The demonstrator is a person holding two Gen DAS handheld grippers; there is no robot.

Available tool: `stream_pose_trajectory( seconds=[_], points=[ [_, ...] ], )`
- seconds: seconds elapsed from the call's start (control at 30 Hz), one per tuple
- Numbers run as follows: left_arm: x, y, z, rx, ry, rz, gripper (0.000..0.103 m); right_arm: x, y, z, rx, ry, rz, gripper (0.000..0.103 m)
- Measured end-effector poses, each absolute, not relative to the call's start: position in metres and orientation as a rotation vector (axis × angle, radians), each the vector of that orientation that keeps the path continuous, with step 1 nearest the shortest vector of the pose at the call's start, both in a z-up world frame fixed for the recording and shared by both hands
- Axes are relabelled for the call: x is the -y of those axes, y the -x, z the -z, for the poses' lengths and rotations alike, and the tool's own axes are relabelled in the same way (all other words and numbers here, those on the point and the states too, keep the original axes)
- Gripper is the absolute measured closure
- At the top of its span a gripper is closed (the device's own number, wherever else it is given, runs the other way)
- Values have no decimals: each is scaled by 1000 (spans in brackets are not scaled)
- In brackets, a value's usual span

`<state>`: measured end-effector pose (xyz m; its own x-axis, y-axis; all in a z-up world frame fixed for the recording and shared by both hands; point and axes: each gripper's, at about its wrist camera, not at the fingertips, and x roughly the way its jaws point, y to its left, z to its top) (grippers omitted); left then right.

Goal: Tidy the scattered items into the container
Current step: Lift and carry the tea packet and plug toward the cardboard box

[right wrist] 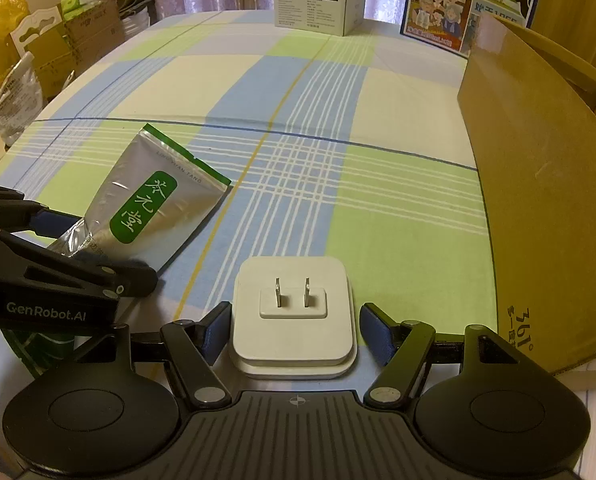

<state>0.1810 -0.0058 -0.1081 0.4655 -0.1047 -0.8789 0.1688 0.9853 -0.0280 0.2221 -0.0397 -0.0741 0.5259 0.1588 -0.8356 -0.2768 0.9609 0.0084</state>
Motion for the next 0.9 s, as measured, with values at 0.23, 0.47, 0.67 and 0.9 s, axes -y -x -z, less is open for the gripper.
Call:
stream_pose_trajectory(
  seconds=[0.23, 0.47, 0.67, 0.9],
  points=[
    [3, -181, 108, -1068, -53, 165, 38, 41, -222, 74, -985, 125, -256, 34],
    [-4, -183, 106, -1060, 5, 162, 49, 42, -222, 74, -987, 124, -249, 30],
    [-1, -182, 107, -1061, -32, 158, 41, 42, -222, 74, -987, 123, -247, 30],
    [0, -181, 109, -1065, -54, 159, 43, 42, -223, 74, -989, 121, -248, 30]
  ],
)
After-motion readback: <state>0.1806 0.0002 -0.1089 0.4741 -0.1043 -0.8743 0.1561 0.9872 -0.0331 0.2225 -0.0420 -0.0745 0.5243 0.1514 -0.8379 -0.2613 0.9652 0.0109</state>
